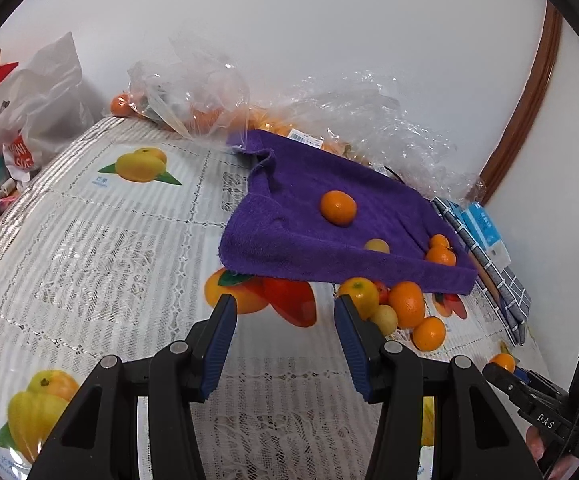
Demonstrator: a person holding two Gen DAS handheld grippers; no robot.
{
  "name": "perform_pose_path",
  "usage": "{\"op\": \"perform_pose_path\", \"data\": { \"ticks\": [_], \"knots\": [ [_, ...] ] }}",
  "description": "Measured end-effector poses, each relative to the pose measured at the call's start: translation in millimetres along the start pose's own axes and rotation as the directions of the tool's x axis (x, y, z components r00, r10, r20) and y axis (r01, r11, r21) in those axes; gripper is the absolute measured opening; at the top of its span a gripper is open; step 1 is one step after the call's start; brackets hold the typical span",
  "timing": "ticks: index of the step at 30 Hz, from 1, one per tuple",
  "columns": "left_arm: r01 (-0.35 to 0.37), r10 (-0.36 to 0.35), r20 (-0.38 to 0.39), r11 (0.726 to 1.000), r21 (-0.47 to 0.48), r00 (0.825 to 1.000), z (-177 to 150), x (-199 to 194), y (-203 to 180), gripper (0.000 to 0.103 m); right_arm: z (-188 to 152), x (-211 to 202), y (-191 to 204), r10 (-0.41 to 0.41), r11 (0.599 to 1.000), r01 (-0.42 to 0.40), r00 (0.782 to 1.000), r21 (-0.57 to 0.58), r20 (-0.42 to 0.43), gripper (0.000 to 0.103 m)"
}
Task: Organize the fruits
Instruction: 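Grasp the oval orange fruit on the sheet with the right gripper, then grasp an orange with the left gripper while the right lifts the oval fruit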
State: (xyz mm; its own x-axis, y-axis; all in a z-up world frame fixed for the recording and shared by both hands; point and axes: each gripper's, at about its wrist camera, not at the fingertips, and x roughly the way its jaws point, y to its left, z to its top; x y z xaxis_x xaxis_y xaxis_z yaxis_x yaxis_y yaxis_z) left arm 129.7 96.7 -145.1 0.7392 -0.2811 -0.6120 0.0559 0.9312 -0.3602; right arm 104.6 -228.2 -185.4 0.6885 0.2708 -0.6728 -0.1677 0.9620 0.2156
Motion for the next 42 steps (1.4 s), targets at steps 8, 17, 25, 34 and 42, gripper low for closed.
{"op": "perform_pose_path", "data": {
  "ticks": [8,17,25,34,42],
  "knots": [
    [0.05,-0.049,-0.093,0.999,0.009,0.994,1.8,16.9,-15.3,0.049,-1.0,0.8,6.0,-0.003,0.999,0.003,1.0,-0.032,-0.001,0.042],
    [0.071,-0.065,-0.112,0.996,0.05,0.992,9.0,48.2,-47.1,0.049,-1.0,-1.5,2.0,0.007,1.0,-0.007,1.0,-0.015,0.015,0.035],
    [0.096,-0.09,-0.147,0.995,0.036,0.985,10.4,59.4,-46.8,0.043,-0.8,2.3,7.9,-0.001,0.999,0.001,1.0,-0.039,0.001,0.035],
    [0.125,-0.122,-0.101,0.992,0.019,0.987,9.4,48.3,-43.3,0.033,-0.3,12.8,13.4,-0.019,0.998,0.016,0.999,-0.065,-0.05,0.043],
    [0.123,-0.124,-0.066,0.992,-0.019,0.99,12.9,39.0,-34.9,0.033,-0.2,17.4,15.4,-0.033,0.996,0.028,0.997,-0.084,-0.068,0.04]
  ]
}}
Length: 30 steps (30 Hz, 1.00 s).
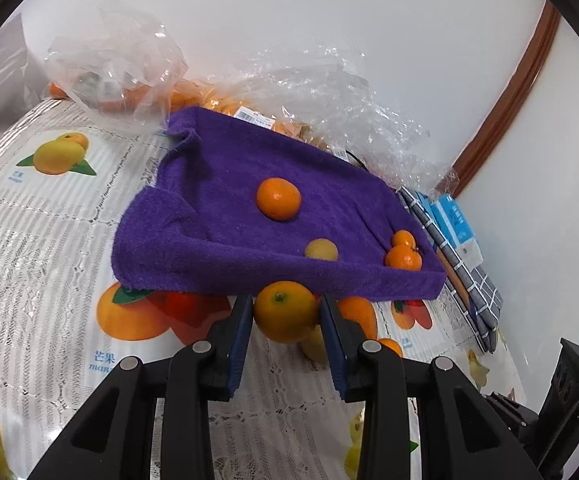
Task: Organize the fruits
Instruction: 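Grasp an orange with the left gripper while the right lifts the oval fruit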
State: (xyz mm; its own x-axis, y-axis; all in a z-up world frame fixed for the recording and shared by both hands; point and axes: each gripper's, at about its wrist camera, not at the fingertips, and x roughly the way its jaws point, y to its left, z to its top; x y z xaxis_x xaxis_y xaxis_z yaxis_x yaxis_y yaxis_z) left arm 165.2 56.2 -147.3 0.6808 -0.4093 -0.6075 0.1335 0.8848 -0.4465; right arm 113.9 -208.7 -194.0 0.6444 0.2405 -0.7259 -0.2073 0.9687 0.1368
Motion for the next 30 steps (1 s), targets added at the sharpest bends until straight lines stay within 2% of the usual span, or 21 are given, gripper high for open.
{"op": "perform_pose_path", "data": {
  "ticks": [8,12,17,30],
  "knots": [
    [-0.014,0.014,0.016,1.0,-0.006,1.0,-1.5,-4.0,1.2,0.033,-0.8,0.1,3.1,-0.016,1.0,0.016,1.0,-0.015,0.0,0.04],
    [-0.026,0.026,0.026,1.0,-0.002,0.999,-2.5,-5.9,1.0,0.033,-1.5,-1.7,2.6,0.01,1.0,-0.009,1.0,-0.01,0.009,0.04],
    [-0.048,0.048,0.002,0.999,0.011,0.999,-3.1,1.1,-1.0,0.033,-2.1,-6.4,-0.7,0.009,1.0,-0.009,0.999,0.006,0.033,0.04],
    [-0.026,0.026,0.043,1.0,0.015,0.999,-3.1,-5.3,-1.6,0.033,-4.6,-18.9,-10.5,0.036,0.998,-0.04,0.995,0.054,0.089,0.04]
  ]
}}
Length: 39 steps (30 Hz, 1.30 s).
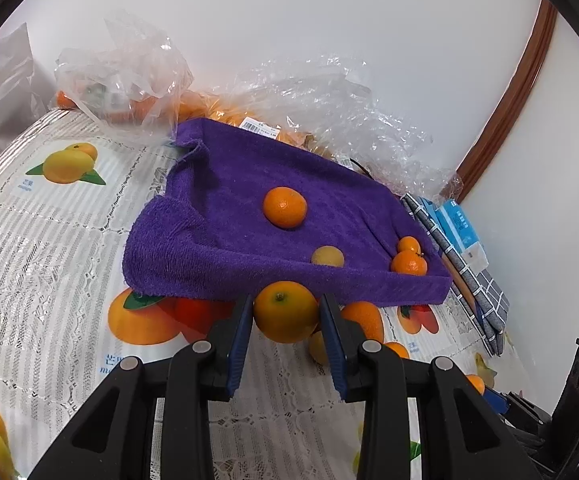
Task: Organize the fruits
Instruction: 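Grasp an orange with the left gripper while the right lifts the oval fruit, then carry both held fruits over the purple towel and lower them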
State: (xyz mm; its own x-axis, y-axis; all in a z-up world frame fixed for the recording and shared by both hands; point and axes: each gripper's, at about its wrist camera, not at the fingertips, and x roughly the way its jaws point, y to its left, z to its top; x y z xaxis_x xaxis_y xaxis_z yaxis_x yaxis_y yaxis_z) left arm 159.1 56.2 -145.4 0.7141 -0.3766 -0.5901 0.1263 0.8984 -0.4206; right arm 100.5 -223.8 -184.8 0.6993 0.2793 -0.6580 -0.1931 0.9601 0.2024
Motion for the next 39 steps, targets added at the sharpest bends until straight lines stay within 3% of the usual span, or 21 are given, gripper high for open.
{"op": "perform_pose_path", "data": {
  "ticks": [8,20,32,39],
  "knots": [
    [-0.049,0.049,0.043,0.999,0.004,0.998,4.8,-17.3,-1.6,0.033,20.8,-10.5,-4.6,-0.017,1.0,0.017,1.0,-0.012,0.015,0.04],
    [-0.092,0.09,0.08,0.996,0.015,0.993,55.0,-32.8,-13.2,0.033,97.4,-2.1,-10.9,-0.032,0.999,0.034,0.995,-0.02,0.091,0.04],
    [-0.096,0.097,0.109,0.995,-0.018,0.989,102.3,-1.1,-16.1,0.033,165.7,22.1,-20.4,-0.046,0.998,0.052,0.986,-0.037,0.163,0.04],
    [-0.127,0.129,0.105,0.992,-0.024,0.986,94.6,32.5,-4.7,0.033,182.4,54.4,-28.2,-0.03,1.0,0.031,0.986,-0.004,0.165,0.04]
  ]
}}
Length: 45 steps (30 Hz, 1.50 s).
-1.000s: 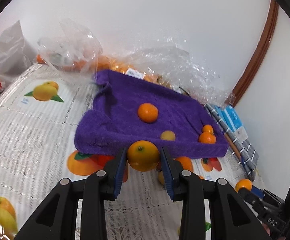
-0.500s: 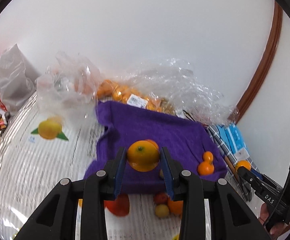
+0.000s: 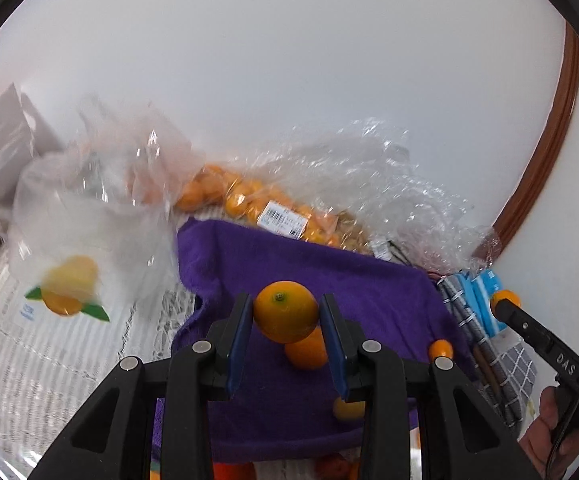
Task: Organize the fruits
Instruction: 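Carry both held fruits over the purple towel and lower them, then open both grippers to release the fruits onto the purple towel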
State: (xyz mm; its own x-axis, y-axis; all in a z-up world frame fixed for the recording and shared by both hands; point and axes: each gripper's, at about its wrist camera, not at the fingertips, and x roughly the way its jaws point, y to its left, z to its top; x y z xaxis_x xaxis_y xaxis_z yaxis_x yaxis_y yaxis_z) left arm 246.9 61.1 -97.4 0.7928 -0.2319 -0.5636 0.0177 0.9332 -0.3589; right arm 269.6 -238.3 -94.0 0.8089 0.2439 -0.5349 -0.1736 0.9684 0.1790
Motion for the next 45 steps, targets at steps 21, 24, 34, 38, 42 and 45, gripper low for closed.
{"op": "perform_pose_path", "data": {
  "ticks": [21,24,34,38,42,45],
  "knots": [
    [-0.026,0.029,-0.066,0.998,0.049,0.997,-24.0,34.3,4.2,0.033,-40.0,82.4,5.0,-0.025,0.999,0.017,0.982,-0.042,-0.188,0.04],
    [-0.033,0.038,-0.085,0.998,0.057,0.996,-25.8,37.9,3.2,0.033,-43.8,86.1,7.0,-0.032,0.998,0.02,0.979,-0.059,-0.202,0.04],
    [-0.07,0.078,-0.088,0.993,0.09,0.993,-29.5,41.7,-0.2,0.033,-49.7,86.9,9.7,-0.035,0.997,0.018,0.974,-0.077,-0.224,0.04],
    [-0.079,0.089,-0.09,0.991,0.108,0.992,-31.7,43.4,-2.9,0.033,-50.9,84.5,12.3,-0.042,0.996,0.023,0.975,-0.09,-0.217,0.042],
    [-0.076,0.086,-0.096,0.992,0.103,0.992,-31.1,44.6,-1.5,0.033,-48.2,71.7,17.9,-0.046,0.994,0.028,0.986,-0.109,-0.16,0.057],
    [-0.074,0.082,-0.081,0.993,0.097,0.993,-30.0,43.1,-1.1,0.035,-47.6,58.0,21.5,-0.052,0.992,0.038,0.991,-0.117,-0.12,0.061]
  ]
}}
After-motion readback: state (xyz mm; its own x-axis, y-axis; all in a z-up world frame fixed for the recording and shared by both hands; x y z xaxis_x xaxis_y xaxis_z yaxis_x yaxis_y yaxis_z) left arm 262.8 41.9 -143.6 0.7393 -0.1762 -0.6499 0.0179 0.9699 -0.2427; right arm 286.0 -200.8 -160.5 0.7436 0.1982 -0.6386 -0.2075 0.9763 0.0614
